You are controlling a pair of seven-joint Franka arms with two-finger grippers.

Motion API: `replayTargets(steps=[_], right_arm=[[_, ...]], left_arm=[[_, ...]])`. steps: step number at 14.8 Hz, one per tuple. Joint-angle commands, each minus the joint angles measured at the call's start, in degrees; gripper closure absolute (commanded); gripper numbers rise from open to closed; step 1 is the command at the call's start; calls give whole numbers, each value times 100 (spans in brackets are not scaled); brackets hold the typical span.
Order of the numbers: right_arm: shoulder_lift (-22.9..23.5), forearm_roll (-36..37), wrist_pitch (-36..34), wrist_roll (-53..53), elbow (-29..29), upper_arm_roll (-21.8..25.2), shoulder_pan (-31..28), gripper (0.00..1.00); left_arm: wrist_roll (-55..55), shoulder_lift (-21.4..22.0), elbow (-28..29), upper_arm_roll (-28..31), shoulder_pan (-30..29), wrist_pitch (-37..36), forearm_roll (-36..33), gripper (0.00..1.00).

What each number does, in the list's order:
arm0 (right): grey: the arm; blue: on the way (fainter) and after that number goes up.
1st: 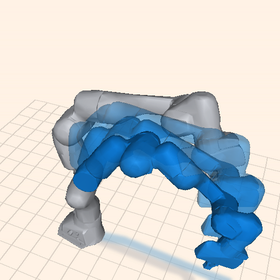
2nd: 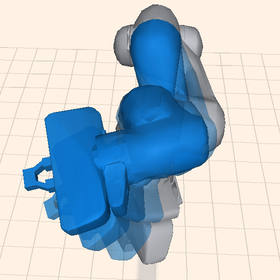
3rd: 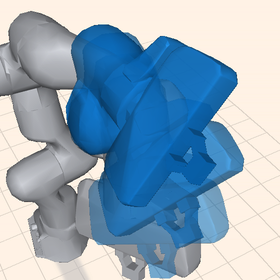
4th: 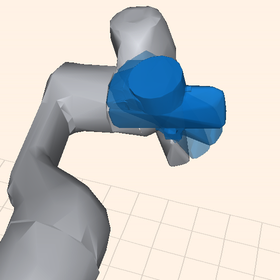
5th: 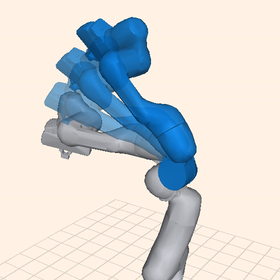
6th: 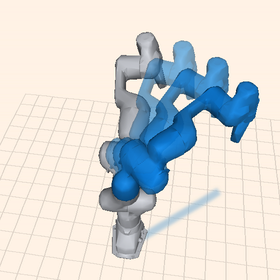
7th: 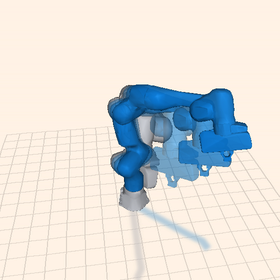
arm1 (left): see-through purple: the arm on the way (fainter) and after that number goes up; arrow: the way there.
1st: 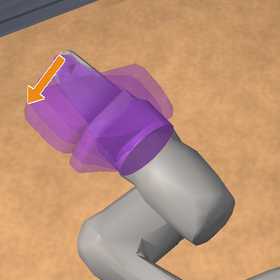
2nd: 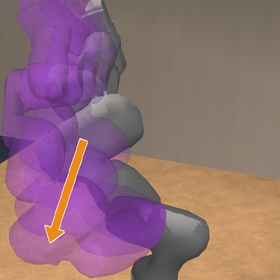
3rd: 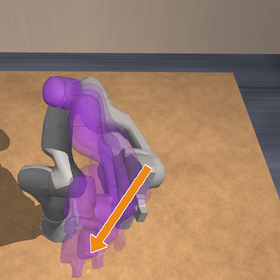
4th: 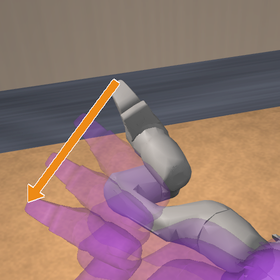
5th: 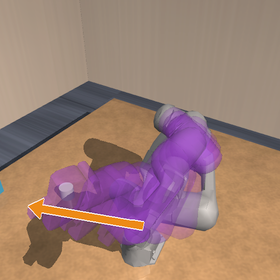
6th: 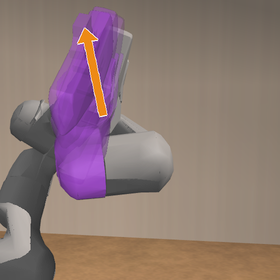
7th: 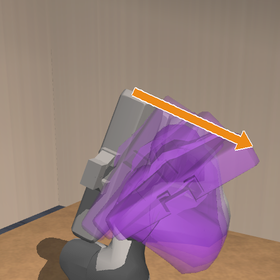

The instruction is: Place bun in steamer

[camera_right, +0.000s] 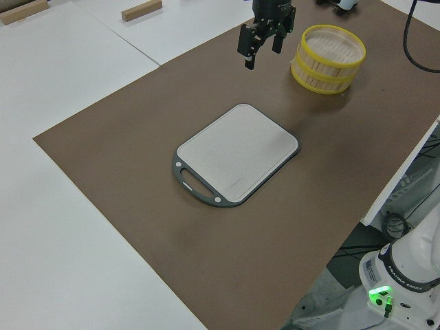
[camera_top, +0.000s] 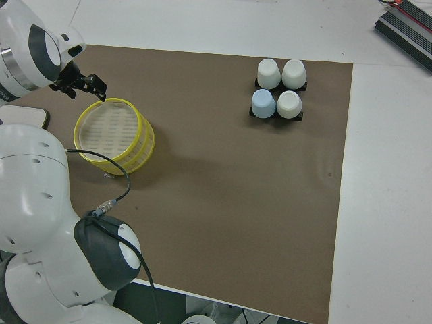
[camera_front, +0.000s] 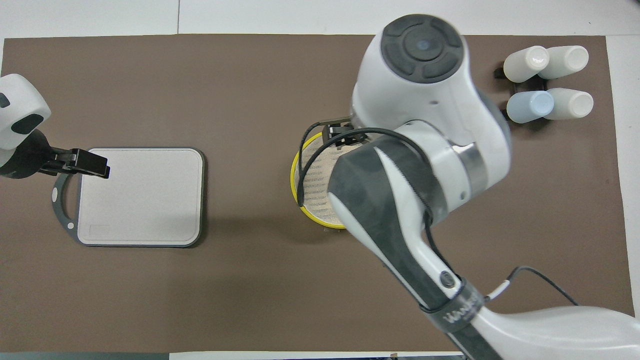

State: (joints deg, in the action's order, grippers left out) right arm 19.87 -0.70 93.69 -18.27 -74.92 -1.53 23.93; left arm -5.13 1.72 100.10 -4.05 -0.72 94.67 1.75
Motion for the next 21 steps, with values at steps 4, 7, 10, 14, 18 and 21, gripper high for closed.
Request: replayTargets(steps=[4, 7, 10, 14, 18, 21], right_arm=[[-755, 131, -527, 1992, -636, -76, -1529, 0], [-1220, 114, -440, 2030, -1286, -84, -2137, 0], [-1651, 17, -90, 2012, -1998, -93, -2506, 0], [-1820, -80, 264, 2117, -2290, -84, -2815, 0], [-1811, -80, 308, 2135, -2281, -76, -2894, 0], [-1793, -19, 361, 2135, -2264, -76, -2894, 0]], left_arm=[[-76, 127, 106, -17, -7, 52, -122, 0], [-76, 127, 106, -17, -42, 52, -122, 0], [-76, 127, 106, -17, -69, 52, -122, 0], [-76, 127, 106, -17, -60, 43, -122, 0], [-76, 127, 106, -17, -69, 52, -122, 0], [-76, 127, 106, -17, -69, 52, -122, 0]])
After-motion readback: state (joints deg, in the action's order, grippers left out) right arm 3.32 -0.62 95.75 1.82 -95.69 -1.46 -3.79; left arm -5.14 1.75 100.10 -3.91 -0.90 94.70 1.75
